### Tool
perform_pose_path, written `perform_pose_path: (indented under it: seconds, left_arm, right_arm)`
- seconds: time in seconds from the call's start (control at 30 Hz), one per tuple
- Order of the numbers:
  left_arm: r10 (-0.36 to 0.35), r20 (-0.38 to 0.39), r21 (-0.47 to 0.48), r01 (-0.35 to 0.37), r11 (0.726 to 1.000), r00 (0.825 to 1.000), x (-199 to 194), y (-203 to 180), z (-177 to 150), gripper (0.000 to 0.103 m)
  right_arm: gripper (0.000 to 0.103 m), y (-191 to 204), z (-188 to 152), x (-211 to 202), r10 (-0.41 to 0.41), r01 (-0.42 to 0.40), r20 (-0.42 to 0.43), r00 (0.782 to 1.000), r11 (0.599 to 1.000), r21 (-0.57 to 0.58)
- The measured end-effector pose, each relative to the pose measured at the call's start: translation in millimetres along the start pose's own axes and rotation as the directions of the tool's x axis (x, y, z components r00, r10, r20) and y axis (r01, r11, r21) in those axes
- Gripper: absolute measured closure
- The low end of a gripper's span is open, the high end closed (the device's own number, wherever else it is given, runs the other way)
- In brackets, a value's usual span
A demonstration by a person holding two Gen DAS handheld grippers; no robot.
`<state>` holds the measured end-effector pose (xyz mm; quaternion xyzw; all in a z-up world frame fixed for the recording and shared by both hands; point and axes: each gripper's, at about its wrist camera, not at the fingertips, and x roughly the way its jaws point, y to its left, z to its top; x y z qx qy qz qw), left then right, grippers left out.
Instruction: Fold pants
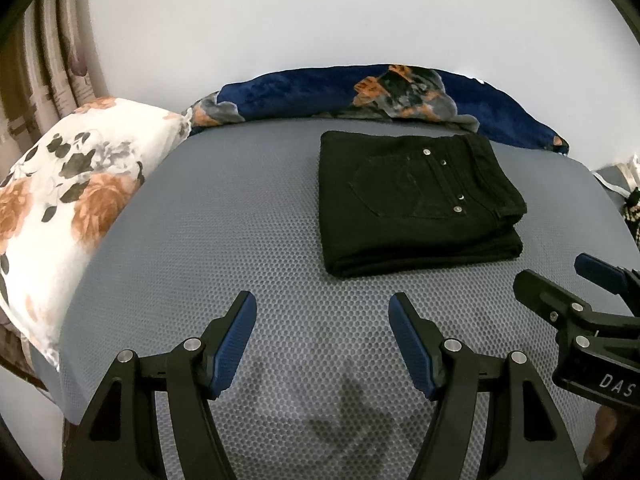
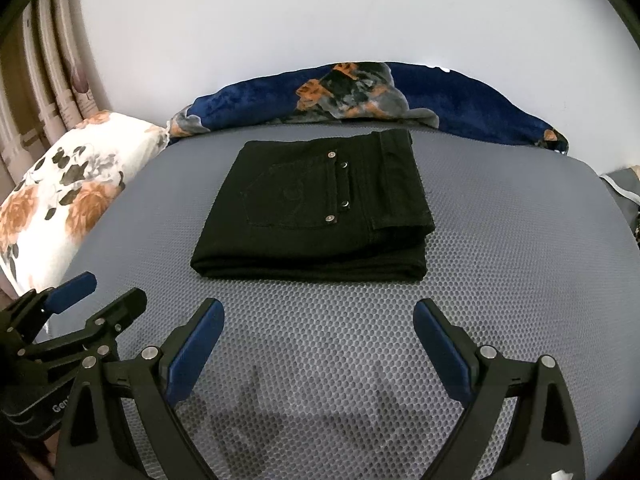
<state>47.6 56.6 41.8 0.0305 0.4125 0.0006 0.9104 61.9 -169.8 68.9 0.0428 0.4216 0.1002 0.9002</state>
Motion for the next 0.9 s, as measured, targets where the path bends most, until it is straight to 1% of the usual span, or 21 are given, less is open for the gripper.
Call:
perform_pose_path:
  seconds: [0.9]
  left_arm:
    - [-0.018,-0.017,0.016,0.018,1.000,1.000,8.1,-1.4,-4.6,0.034]
  right_arm:
    - [0.008,0.1,-6.1,5.2,-0.009,0.009,-0.015,1.000,1.000,0.003]
